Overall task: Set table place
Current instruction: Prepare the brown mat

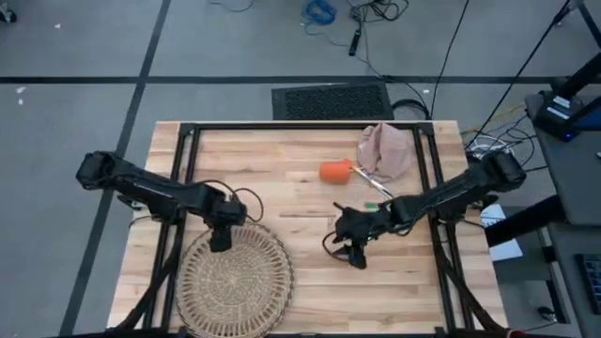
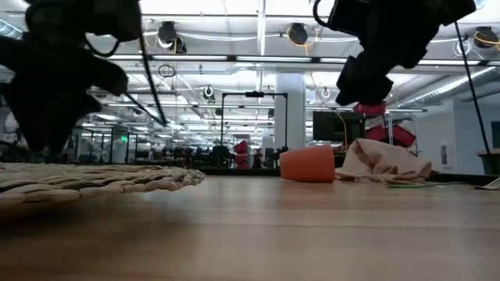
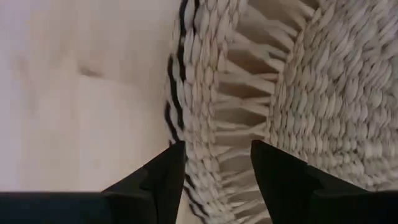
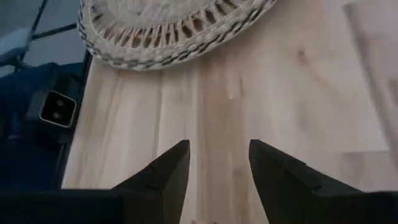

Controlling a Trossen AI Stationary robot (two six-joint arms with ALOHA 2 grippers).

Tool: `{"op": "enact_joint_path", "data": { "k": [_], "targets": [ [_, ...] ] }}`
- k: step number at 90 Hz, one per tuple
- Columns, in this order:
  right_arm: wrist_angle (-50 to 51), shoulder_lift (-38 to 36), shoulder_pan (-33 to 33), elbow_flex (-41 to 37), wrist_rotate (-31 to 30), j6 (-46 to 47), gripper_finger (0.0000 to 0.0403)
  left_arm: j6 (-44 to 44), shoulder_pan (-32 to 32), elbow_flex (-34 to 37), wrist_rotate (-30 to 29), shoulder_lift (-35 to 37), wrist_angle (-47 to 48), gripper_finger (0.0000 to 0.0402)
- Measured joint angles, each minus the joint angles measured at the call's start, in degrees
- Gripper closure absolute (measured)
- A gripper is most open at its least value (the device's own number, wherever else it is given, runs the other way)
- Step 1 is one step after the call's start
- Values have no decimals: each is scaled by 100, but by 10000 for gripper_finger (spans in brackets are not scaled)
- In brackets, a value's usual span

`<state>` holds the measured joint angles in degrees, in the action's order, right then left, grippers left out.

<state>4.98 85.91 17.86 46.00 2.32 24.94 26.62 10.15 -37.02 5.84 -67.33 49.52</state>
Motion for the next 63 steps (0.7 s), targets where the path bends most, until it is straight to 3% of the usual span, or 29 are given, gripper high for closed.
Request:
{"op": "enact_joint_path", "data": {
  "k": [30,47,63],
  "targets": [
    [-344,1353,101,672,-41,-51,248,1062,-166,878,760,1842,-180,233],
    [-363,2098,99,1388,372,-217,248,1323,-289,996,871,2000,409,233],
    [-350,2420,12,1611,278,-222,248,1365,-376,1208,643,1997,373,233]
  ]
}}
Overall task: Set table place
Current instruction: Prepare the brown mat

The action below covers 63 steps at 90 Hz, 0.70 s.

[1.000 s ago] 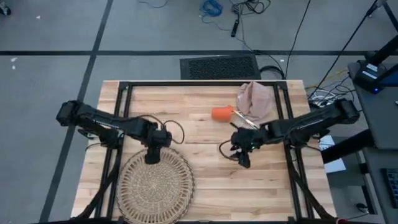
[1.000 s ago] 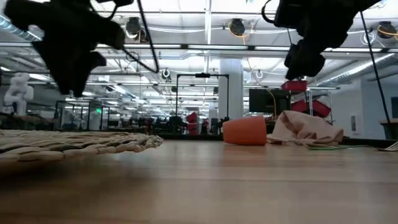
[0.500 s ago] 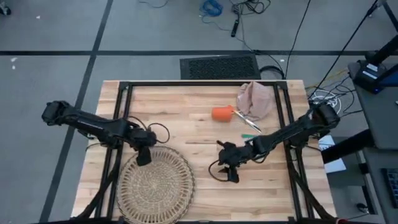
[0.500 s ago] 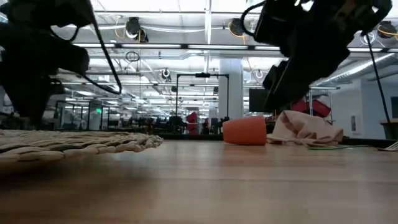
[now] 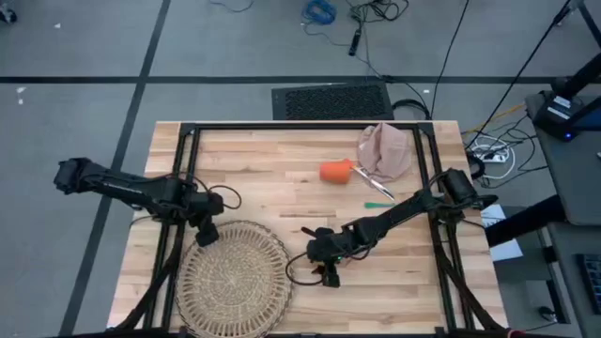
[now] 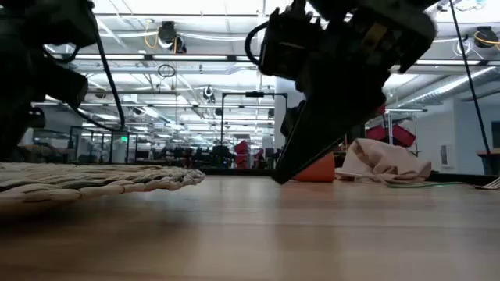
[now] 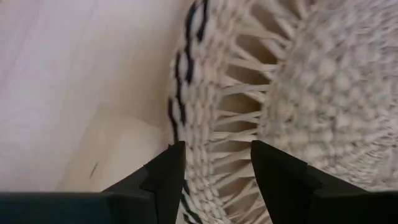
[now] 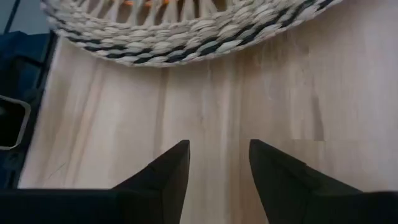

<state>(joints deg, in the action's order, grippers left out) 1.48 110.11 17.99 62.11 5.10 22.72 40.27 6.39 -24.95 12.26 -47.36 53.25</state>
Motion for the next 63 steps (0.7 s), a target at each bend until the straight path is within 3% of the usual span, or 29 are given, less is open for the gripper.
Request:
{"op": "enact_joint_path", "data": {
  "k": [8,32,63],
  "targets": [
    [82,51,-34,-15,-493,-367,248,115,0,85,-393,-2,-6,233],
    [-12,67,468,-218,-1868,-2310,248,255,146,100,-787,-2,-399,233],
    [-1192,297,966,-264,-3364,-4896,248,90,190,100,-1094,-2,-686,233]
  ]
}}
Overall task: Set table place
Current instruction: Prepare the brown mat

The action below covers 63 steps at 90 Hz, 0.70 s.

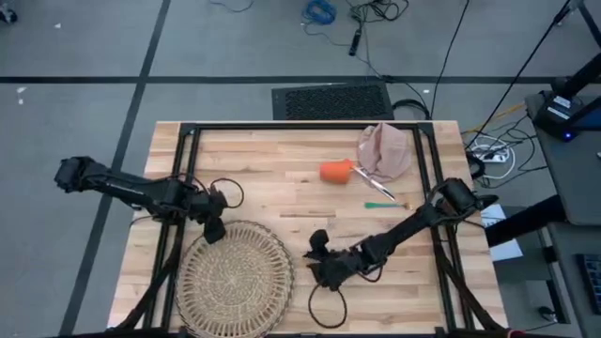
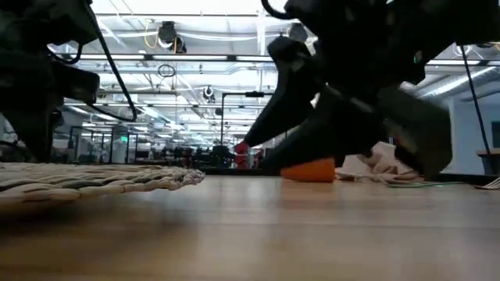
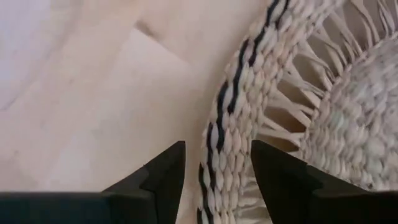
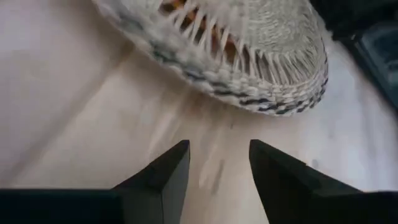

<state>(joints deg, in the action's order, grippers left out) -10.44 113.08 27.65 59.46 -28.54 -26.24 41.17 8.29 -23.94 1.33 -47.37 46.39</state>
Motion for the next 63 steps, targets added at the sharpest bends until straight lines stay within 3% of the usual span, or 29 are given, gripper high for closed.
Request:
{"op": "enact_joint_path", "data": {
  "k": [27,41,63],
  "targets": [
    [-1269,746,40,37,-747,-1754,248,35,0,-2,-119,-2,-227,233],
    [-1611,819,11,35,-622,-2274,248,21,0,-2,-213,-2,-245,233],
    [-1540,817,-82,33,-118,-2228,248,39,0,-2,-398,-2,-267,233]
  ]
}}
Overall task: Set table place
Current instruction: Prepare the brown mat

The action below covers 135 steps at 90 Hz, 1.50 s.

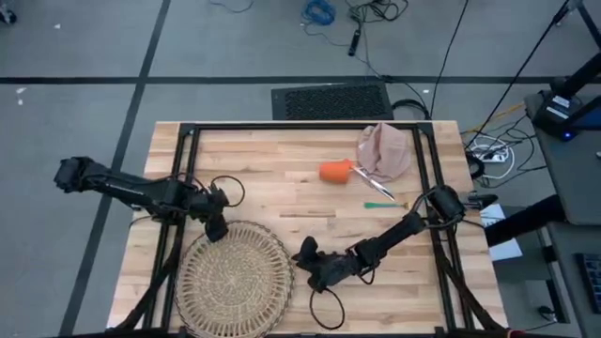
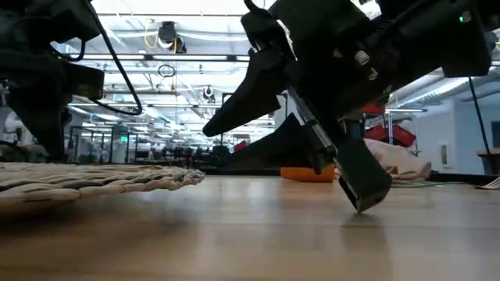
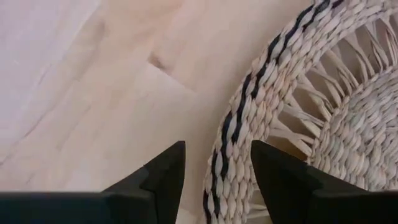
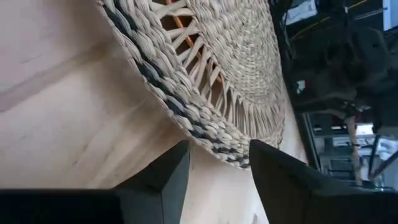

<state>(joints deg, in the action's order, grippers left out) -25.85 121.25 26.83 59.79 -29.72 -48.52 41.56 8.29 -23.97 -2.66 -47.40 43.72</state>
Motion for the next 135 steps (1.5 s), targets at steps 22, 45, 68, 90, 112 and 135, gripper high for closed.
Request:
{"op": "enact_joint_path", "data": {
  "k": [22,45,68,90,112,135],
  "targets": [
    [79,-4,-29,-4,647,-13,248,4,0,0,-138,0,-236,233],
    [157,-7,-262,-1,1334,126,248,-37,0,0,-214,-24,-708,233],
    [369,-14,-372,23,1648,136,248,-44,-2,0,-214,-24,-785,233],
    [670,-35,-501,33,1974,296,248,-104,-2,0,-214,-24,-984,233],
    [1086,-7,-645,307,2083,132,248,-153,-2,-2,-182,-63,-1344,233],
    [1239,21,-765,528,1963,-100,248,-194,-2,-2,-182,-63,-1520,233]
  ]
}}
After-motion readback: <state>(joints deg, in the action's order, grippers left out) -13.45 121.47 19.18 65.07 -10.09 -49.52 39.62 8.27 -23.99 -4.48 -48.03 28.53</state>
